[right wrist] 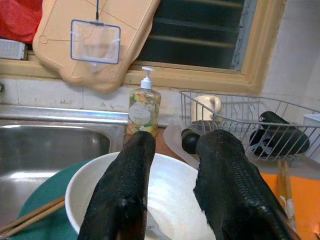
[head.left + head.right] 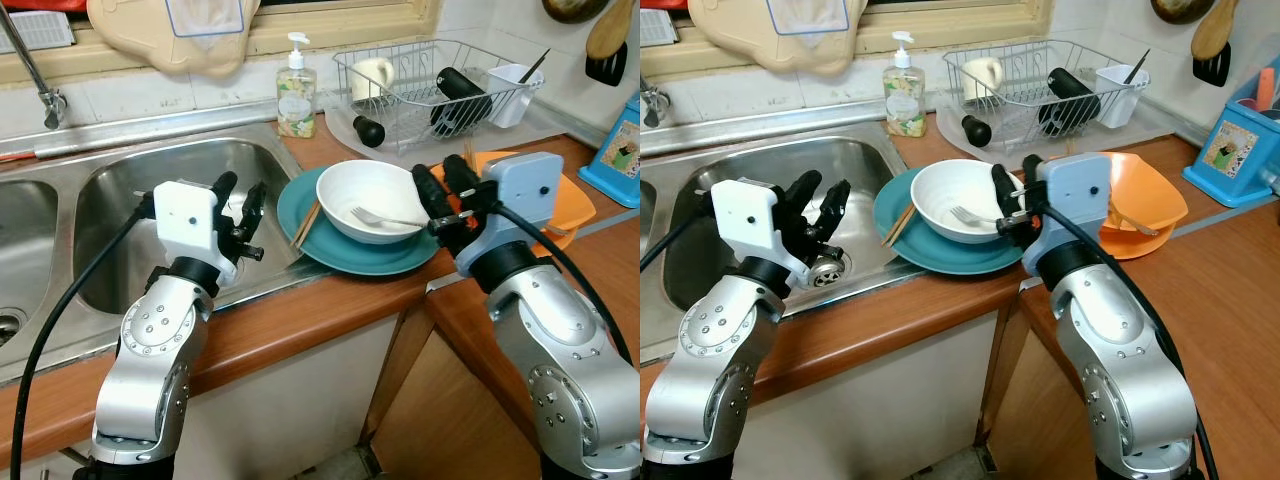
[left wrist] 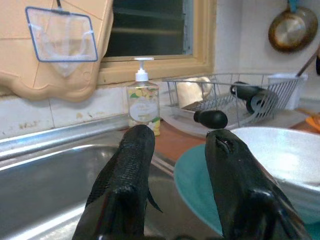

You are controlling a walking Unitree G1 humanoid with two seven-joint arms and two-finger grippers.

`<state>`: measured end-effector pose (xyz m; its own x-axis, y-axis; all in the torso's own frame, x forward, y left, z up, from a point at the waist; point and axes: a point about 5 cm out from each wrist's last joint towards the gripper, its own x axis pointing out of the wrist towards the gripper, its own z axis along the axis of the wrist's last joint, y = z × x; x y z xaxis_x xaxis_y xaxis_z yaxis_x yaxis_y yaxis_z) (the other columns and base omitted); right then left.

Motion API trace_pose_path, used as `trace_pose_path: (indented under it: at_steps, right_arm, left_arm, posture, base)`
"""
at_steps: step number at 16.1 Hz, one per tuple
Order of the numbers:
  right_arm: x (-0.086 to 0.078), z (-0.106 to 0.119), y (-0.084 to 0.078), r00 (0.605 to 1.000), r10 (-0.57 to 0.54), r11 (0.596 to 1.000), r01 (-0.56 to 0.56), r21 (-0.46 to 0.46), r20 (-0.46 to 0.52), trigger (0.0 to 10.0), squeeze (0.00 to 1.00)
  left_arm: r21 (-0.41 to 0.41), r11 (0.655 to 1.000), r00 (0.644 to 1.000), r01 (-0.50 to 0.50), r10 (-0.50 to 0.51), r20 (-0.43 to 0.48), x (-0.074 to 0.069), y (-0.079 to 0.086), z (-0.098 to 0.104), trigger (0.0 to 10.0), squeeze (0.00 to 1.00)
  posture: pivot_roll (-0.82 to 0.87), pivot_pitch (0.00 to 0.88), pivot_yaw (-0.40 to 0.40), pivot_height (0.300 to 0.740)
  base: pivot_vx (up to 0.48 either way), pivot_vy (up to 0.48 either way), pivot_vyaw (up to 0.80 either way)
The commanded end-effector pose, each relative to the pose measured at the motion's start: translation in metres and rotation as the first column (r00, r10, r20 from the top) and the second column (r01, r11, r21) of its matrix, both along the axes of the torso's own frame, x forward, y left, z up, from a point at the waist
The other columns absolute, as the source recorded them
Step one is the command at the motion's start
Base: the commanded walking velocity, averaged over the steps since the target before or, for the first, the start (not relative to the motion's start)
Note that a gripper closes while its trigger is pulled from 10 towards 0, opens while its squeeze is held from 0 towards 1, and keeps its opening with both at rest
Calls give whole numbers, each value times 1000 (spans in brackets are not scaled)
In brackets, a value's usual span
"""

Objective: Kitchen organization

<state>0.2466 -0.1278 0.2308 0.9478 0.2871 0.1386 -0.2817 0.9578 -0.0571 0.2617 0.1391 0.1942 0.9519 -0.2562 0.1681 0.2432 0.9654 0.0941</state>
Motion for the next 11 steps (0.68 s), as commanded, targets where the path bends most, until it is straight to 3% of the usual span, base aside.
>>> trace_pose_path:
  at_steps: [1,3,11]
  right_arm:
    - [1,3,2,1000,8,999,-7,-32,15,10000,0]
    - [1,0,4,1000,4,1000,-4,7,-7,10000,0]
    - [2,0,1,1000,11,1000,-10,17,-13,10000,0]
  left_arm:
    - [31,1000,1000,-6,6,-9,2,-1,-2,10000,0]
    - [-19,999,999,-34,34,-35,4,3,-4,10000,0]
    - [-16,999,998,-50,49,-46,6,5,-5,10000,0]
  posture:
    - [-125,0,22,740]
    - [-124,0,22,740]
    - [-124,0,25,740]
  base:
    - [0,-480,0]
    - [0,-167,0]
    - [0,0,0]
